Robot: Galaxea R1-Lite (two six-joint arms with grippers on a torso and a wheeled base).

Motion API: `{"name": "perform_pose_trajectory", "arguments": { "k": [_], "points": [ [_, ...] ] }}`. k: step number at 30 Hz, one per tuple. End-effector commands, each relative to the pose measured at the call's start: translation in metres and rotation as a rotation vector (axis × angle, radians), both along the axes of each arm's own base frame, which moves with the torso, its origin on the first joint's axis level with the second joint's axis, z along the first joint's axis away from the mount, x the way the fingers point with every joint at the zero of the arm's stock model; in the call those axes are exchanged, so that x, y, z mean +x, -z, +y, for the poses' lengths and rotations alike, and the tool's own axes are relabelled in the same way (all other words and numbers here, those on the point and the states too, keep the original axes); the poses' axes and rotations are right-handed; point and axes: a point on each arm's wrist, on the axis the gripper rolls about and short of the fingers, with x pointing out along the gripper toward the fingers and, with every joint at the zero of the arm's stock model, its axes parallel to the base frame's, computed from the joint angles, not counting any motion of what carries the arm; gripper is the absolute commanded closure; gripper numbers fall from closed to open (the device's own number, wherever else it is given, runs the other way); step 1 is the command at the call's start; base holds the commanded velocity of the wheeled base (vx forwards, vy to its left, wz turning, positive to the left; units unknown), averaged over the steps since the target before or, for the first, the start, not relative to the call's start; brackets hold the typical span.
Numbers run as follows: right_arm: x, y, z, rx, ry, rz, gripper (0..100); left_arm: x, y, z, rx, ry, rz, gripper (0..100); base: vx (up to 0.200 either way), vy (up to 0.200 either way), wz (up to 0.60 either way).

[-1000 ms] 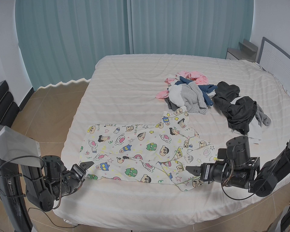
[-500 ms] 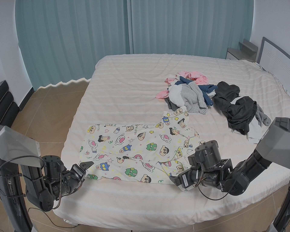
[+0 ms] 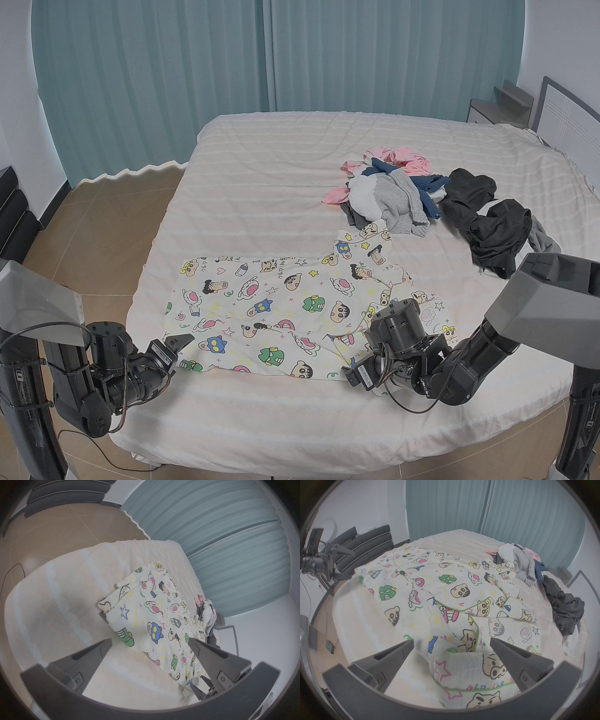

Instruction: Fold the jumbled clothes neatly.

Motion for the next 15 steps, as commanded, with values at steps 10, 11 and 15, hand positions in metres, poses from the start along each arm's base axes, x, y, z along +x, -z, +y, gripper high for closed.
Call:
{"name": "perform_pose_trajectory", "arguments": {
  "k": [10, 11, 15],
  "points": [
    [0.018, 0.017, 0.008, -0.124, 0.014, -0.054, 0, -0.002, 0.0, 0.0, -0.001, 0.003, -0.011, 0, 0.0, 0.0, 0.0],
    [0.02, 0.017, 0.008, -0.126, 0.018, -0.06, 0, -0.002, 0.0, 0.0, -0.001, 0.003, -0.011, 0, 0.0, 0.0, 0.0],
    [0.026, 0.017, 0.011, -0.124, 0.019, -0.074, 0, -0.003, 0.0, 0.0, 0.0, 0.002, -0.01, 0, 0.0, 0.0, 0.0]
  ]
}}
